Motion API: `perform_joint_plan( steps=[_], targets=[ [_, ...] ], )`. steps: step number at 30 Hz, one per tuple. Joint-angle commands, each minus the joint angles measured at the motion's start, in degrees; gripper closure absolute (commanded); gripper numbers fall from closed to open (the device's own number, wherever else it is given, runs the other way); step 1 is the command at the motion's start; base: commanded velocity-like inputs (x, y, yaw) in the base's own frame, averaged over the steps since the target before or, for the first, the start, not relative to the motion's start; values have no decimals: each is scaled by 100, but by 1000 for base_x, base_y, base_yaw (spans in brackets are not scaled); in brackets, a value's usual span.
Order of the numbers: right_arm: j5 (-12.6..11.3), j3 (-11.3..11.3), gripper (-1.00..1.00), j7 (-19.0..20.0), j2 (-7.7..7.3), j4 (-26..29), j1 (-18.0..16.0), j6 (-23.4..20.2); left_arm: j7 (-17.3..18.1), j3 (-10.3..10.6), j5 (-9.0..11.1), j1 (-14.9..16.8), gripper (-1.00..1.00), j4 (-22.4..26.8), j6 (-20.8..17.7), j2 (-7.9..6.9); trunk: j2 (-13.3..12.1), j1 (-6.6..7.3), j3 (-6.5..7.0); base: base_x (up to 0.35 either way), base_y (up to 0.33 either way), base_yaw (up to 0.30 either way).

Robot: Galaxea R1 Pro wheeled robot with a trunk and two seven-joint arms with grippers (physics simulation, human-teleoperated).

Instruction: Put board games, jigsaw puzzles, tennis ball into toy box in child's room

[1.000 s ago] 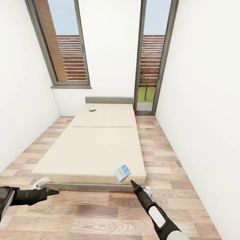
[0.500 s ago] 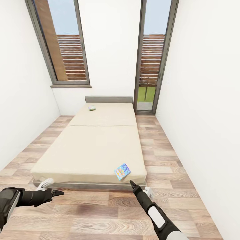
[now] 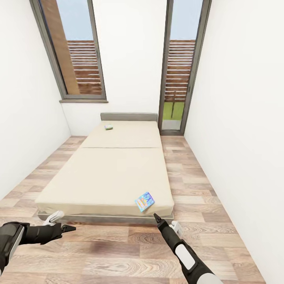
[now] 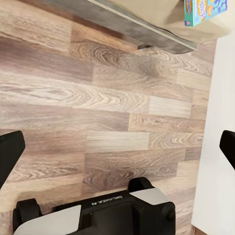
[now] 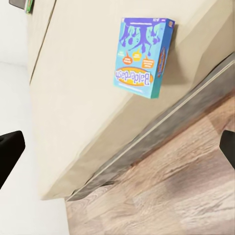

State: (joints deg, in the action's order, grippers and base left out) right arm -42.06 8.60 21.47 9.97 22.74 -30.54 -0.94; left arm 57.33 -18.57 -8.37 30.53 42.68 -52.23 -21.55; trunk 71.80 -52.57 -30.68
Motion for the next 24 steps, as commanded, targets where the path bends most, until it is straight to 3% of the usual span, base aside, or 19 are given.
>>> perform_joint_plan(
  steps=[1,7,15,24],
  targets=[
    [-50,19,-100,31,3,-6,-4,-14,56,-23,-59,6,-100,3,-33,2,45,-23,-24,0,0,0],
    [-106,37,-100,41,1,-3,-4,-52,58,-43,-59,5,-100,3,-33,-2,286,-154,-132,0,0,0],
    [-819,28,-100,62,-11,11,-4,-355,53,-58,-59,-2,-100,3,-29,10,606,-330,-275,0,0,0],
    [-950,4,-100,70,-13,12,-4,-393,36,-62,-59,-3,-100,3,-16,11,967,-528,-437,0,0,0]
  ],
)
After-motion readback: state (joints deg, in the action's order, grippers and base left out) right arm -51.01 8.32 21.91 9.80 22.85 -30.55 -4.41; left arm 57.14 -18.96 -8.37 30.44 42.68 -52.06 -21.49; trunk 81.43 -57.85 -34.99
